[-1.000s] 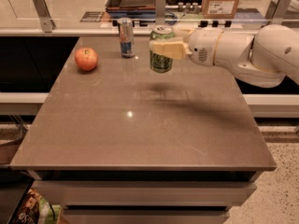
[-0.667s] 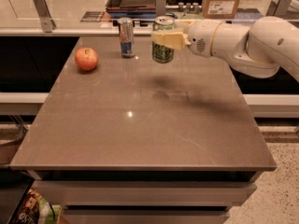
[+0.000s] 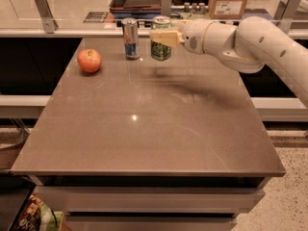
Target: Move green can near redbull can
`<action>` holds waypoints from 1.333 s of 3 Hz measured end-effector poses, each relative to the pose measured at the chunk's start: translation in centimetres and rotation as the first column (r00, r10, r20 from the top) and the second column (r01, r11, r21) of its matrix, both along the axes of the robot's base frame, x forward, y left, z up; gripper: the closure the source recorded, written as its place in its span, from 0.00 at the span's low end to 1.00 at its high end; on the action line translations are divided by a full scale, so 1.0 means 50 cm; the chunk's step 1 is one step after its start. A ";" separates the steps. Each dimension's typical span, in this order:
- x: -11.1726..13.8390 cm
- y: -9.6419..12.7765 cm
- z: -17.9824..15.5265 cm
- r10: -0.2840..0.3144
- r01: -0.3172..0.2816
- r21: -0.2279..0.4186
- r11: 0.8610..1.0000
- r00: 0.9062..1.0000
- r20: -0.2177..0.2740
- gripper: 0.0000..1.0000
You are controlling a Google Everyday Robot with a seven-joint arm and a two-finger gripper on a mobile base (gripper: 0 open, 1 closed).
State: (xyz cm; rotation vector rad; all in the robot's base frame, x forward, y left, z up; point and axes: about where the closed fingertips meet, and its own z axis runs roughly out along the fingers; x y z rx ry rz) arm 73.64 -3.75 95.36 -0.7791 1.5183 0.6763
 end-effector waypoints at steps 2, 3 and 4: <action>0.056 0.046 -0.057 -0.016 0.015 0.010 1.000 1.000 0.017 1.00; 0.070 0.056 -0.078 -0.028 0.027 0.008 1.000 0.999 0.023 1.00; 0.079 0.062 -0.100 -0.040 0.040 0.003 0.999 0.999 0.017 1.00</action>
Offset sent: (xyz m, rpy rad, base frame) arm 0.0429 0.0279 -0.0450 0.0098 -0.0326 -0.0403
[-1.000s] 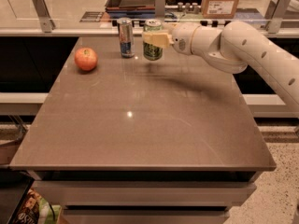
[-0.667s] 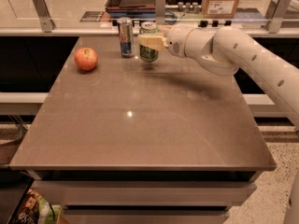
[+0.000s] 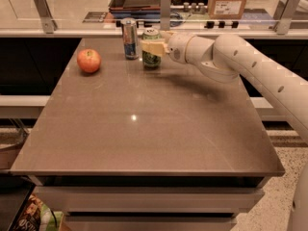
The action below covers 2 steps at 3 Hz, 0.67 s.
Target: Move green can near redbull can
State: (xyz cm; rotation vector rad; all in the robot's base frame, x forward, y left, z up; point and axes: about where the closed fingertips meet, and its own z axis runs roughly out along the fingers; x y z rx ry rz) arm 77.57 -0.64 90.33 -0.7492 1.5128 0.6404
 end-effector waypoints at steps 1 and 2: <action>0.007 0.009 -0.018 0.000 0.000 -0.016 1.000 1.000 -0.019 1.00; 0.006 0.013 -0.018 0.003 -0.003 -0.014 1.000 1.000 -0.019 0.83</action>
Offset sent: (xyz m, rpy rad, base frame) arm 0.0029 0.0038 -0.0077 -0.0130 0.0160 0.0000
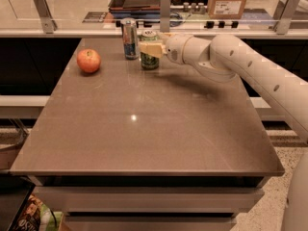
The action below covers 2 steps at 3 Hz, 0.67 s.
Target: Move green can near redbull can
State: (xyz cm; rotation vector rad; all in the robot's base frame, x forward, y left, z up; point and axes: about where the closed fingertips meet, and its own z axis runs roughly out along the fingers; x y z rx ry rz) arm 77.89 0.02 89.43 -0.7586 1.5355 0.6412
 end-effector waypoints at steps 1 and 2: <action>0.000 0.006 0.000 0.004 -0.004 0.001 1.000 1.000 0.000 0.59; -0.001 0.012 0.000 0.008 -0.008 0.001 1.000 1.000 -0.001 0.36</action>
Offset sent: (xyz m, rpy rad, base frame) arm -0.0002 0.0028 -0.0001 0.0005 0.0004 0.0037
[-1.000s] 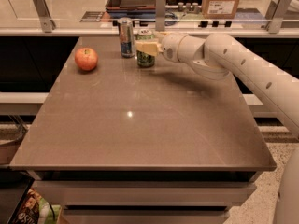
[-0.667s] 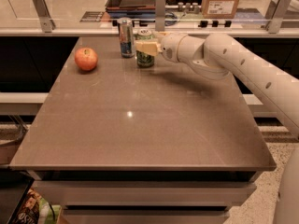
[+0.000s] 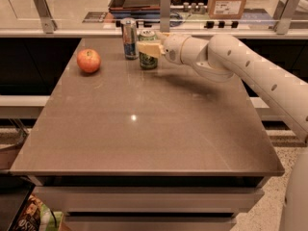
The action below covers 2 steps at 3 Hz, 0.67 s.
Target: Move green can near redbull can
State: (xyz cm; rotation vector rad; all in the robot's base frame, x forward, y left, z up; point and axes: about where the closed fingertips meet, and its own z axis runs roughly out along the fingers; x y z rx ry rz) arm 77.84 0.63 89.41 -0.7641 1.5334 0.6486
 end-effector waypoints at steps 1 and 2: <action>-0.001 0.006 0.000 0.004 -0.004 0.001 1.000 1.000 0.000 0.13; -0.001 0.012 0.000 0.008 -0.008 0.001 1.000 1.000 -0.001 0.00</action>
Offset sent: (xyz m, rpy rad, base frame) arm -0.0003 0.0027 -0.0001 0.0006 0.0003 0.0037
